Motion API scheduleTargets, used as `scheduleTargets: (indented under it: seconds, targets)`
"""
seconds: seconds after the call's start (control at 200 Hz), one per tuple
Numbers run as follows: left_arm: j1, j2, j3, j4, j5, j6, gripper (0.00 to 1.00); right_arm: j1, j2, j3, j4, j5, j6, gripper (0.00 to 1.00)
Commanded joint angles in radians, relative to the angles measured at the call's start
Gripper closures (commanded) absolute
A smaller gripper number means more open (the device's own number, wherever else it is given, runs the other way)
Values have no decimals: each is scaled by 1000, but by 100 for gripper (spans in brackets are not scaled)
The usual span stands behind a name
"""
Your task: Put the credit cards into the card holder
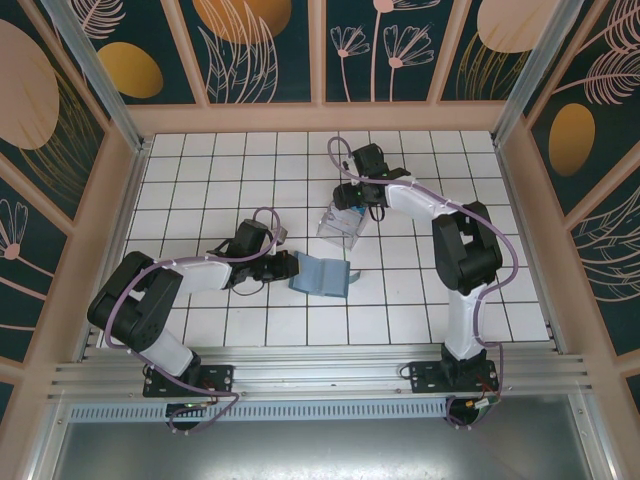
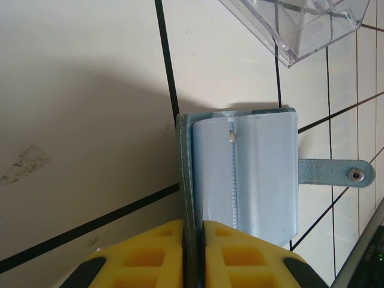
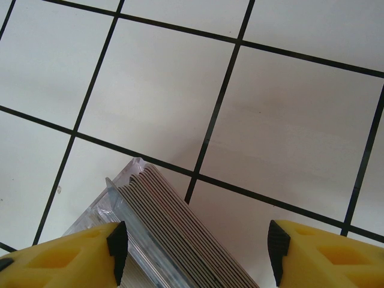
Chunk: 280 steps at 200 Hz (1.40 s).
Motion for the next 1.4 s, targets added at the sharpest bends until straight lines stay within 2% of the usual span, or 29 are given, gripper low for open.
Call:
scheduleTargets:
  seconds: [0.0,0.831,1.226,1.281,1.396]
  targets:
    - [-6,-1,11,10,14,-5,84,0,11,7,-13,40,-11,35]
    - [-6,-4,6,17,14,-8,84,-3,-69,-13,19,105,-5,47]
    - [-7,2,6,17,16,-8,83,-3,-59,-24,25,66,-12,54]
    - [-7,2,6,18,15,-8,83,-2,-59,-25,24,30,-20,53]
    - [-8,3,8,17,15,-9,83,8,-58,-27,26,13,-30,42]
